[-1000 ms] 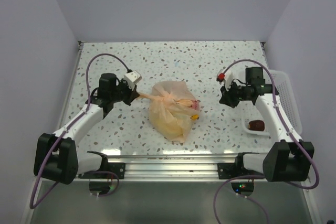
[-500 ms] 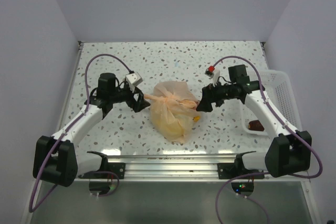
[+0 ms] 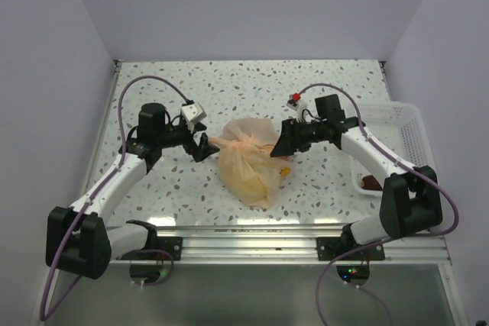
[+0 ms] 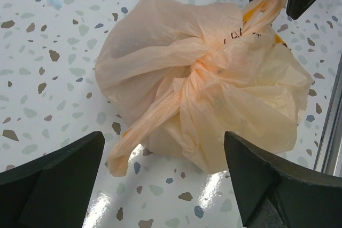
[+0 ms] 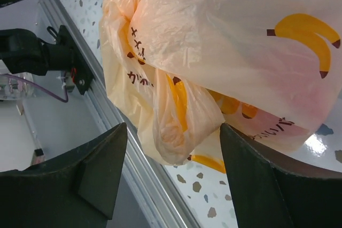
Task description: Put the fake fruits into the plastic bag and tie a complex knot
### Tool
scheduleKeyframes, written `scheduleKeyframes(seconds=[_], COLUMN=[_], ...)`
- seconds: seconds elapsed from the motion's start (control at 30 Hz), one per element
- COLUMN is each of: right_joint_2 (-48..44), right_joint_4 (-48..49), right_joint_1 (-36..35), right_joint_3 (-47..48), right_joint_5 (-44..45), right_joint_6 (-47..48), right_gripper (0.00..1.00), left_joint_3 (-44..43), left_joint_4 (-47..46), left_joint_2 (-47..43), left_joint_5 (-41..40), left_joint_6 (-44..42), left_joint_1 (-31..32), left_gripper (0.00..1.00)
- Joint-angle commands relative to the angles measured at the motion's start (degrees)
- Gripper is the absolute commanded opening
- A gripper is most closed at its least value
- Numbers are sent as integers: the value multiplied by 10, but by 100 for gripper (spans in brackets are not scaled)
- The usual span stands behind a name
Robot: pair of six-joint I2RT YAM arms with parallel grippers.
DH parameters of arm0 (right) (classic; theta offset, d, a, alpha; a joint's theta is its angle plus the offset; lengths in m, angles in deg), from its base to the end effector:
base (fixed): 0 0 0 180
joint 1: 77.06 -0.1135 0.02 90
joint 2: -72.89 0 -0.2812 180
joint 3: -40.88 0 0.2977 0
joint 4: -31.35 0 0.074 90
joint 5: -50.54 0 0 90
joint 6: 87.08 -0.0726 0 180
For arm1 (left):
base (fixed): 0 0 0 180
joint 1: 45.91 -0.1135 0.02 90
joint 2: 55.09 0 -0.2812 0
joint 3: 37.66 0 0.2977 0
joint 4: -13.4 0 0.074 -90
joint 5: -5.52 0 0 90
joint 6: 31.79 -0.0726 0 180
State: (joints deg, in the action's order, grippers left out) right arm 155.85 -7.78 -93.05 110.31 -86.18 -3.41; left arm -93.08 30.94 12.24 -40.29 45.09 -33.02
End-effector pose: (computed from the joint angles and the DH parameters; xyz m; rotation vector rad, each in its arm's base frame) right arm 0.3219 0.1472 0.2245 -0.5536 2.3728 1.1793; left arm 0.2935 -0.1191 0.2496 0.8949 1.8078 -0.7945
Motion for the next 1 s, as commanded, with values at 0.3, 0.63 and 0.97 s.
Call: scheduleKeyframes(seconds=[0.3,0.63,0.97], right_joint_2=[45,48,20], right_joint_4=[102,71,-10], right_joint_1=[-14,-16,-16], right_joint_3=[-15,0,28], right_joint_5=[-4,-6,29], right_joint_6=[-105,-82,26], right_gripper=[56,0,0], left_joint_3=[-29,-45,-75], left_joint_4=[106,136,123], left_joint_2=[18,64,119], left_joint_5=[22,17,37], left_joint_6=[-207,-311,-442], left_joint_1=[-2,-2,1], left_gripper=[100,100,90])
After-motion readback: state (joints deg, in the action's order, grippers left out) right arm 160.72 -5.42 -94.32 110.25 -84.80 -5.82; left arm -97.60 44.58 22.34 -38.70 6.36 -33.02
